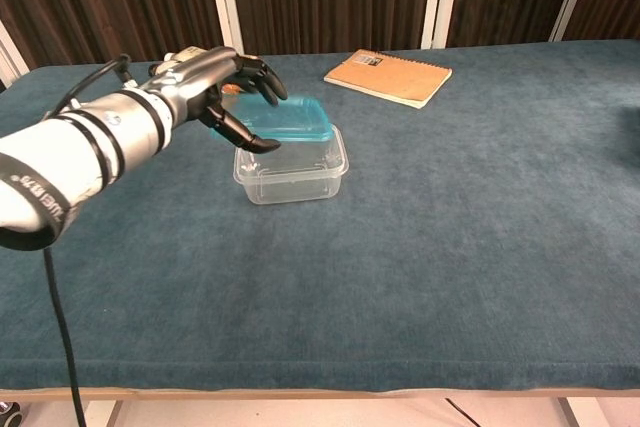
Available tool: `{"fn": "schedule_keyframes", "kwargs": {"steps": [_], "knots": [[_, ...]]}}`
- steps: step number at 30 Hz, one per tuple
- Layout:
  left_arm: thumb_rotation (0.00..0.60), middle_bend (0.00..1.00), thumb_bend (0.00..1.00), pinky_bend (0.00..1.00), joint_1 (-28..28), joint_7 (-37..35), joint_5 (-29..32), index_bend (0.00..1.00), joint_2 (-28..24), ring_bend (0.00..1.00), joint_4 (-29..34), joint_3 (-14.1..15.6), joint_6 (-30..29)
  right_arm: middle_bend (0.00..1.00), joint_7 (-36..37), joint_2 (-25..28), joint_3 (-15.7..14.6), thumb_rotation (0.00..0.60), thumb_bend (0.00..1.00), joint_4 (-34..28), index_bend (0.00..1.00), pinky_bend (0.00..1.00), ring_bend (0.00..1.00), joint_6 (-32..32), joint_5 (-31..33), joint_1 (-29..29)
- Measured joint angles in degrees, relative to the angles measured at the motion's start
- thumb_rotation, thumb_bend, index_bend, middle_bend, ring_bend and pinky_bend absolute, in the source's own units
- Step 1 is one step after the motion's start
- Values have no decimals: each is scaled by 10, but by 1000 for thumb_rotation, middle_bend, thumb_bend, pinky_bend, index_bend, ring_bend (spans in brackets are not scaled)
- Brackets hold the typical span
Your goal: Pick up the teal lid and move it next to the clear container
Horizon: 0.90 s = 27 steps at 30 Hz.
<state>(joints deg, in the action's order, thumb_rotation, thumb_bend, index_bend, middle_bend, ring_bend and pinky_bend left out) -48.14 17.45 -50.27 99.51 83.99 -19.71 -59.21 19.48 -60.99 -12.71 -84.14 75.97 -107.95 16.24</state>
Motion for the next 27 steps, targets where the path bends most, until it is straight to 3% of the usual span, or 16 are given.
{"fn": "schedule_keyframes", "kwargs": {"steps": [7,16,18,20,23,27], "knots": [[600,994,244,0,-27,-3,35,361,39,670,-61,-15,34,0,27,5,-1,600,202,14,0,0,0,4,2,6],[600,955,243,0,-20,-22,26,357,23,642,-39,-14,33,0,34,5,-5,600,202,21,0,0,0,11,-1,5],[600,841,243,0,-15,-24,15,308,13,566,-20,-12,24,0,30,4,-5,600,202,21,0,0,0,11,0,5],[600,559,243,0,-8,-24,0,158,3,391,-3,-7,14,0,27,3,-5,600,202,20,0,0,0,12,0,4],[600,264,243,0,6,-21,-30,19,-16,177,17,7,-11,0,26,3,-6,600,203,18,0,0,0,14,-2,4],[600,180,241,0,24,-13,-63,0,-24,71,10,25,-51,0,21,4,-8,600,202,13,0,0,0,12,-5,5]]}}
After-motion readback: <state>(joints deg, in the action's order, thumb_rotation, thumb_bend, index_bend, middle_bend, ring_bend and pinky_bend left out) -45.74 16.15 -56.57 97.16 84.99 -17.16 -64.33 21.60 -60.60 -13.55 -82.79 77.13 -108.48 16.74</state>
